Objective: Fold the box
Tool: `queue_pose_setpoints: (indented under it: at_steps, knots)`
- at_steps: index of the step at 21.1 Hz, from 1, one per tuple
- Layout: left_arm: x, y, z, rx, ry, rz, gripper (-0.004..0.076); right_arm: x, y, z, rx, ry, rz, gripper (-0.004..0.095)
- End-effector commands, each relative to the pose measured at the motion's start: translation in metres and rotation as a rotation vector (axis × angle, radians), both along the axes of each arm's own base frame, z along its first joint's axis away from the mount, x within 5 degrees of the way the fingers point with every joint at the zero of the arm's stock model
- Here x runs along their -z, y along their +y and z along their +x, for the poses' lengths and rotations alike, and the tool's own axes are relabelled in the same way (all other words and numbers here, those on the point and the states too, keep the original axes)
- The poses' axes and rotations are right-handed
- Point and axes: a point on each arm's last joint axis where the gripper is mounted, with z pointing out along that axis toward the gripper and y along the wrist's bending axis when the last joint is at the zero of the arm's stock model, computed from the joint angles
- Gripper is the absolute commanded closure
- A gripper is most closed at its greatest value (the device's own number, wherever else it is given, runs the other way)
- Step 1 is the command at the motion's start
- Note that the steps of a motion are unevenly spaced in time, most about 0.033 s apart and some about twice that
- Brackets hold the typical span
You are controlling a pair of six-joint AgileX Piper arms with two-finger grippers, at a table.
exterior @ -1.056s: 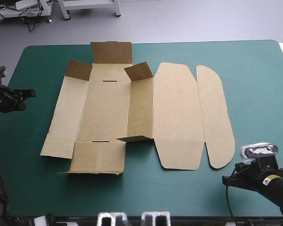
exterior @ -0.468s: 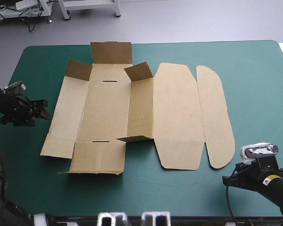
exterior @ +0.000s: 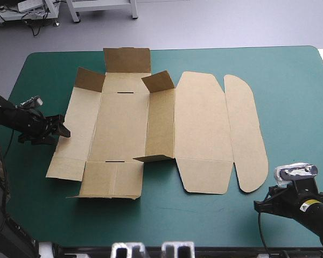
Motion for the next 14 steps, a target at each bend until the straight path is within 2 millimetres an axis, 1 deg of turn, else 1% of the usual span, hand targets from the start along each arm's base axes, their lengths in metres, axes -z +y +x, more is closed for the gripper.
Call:
queue_pose_setpoints:
  at_steps: [1, 3, 4, 5, 6, 7, 8, 10, 11, 12, 13, 14]
  knots:
    - [-0.015, -0.012, 0.000, 0.017, -0.010, -0.079, 0.0262, -0.009, 0.000, 0.005, 0.013, -0.053, 0.020, 0.0928]
    - [-0.011, -0.023, 0.003, 0.039, 0.008, -0.115, 0.0263, -0.009, 0.000, 0.005, 0.013, -0.053, 0.022, 0.0928]
    - [-0.009, -0.032, 0.004, 0.062, 0.018, -0.118, 0.0263, -0.009, 0.000, 0.005, 0.013, -0.053, 0.022, 0.0928]
    - [-0.009, -0.037, 0.005, 0.074, 0.020, -0.119, 0.0262, -0.009, 0.000, 0.005, 0.013, -0.053, 0.022, 0.0928]
    - [-0.006, -0.047, 0.005, 0.103, 0.032, -0.123, 0.0262, -0.009, 0.000, 0.005, 0.013, -0.053, 0.022, 0.0928]
    - [-0.004, -0.051, 0.004, 0.113, 0.041, -0.125, 0.0262, -0.009, 0.000, 0.005, 0.013, -0.053, 0.022, 0.0928]
    - [-0.001, -0.060, 0.003, 0.137, 0.056, -0.129, 0.0263, -0.009, 0.000, 0.005, 0.013, -0.053, 0.022, 0.0928]
    - [0.000, -0.065, 0.003, 0.148, 0.061, -0.130, 0.0265, -0.009, 0.000, 0.005, 0.013, -0.053, 0.022, 0.0928]
    - [0.000, -0.067, 0.003, 0.141, 0.070, -0.130, 0.0286, -0.009, 0.000, 0.005, 0.013, -0.051, 0.022, 0.0928]
    - [0.000, -0.067, 0.003, 0.116, 0.083, -0.135, 0.0370, -0.009, 0.001, 0.005, 0.013, -0.051, 0.023, 0.0928]
    - [0.000, -0.067, 0.003, 0.117, 0.084, -0.133, 0.0471, -0.009, 0.001, 0.005, 0.013, -0.051, 0.023, 0.0928]
    - [0.000, -0.066, 0.003, 0.119, 0.083, -0.132, 0.0664, -0.009, 0.001, 0.005, 0.013, -0.051, 0.023, 0.0928]
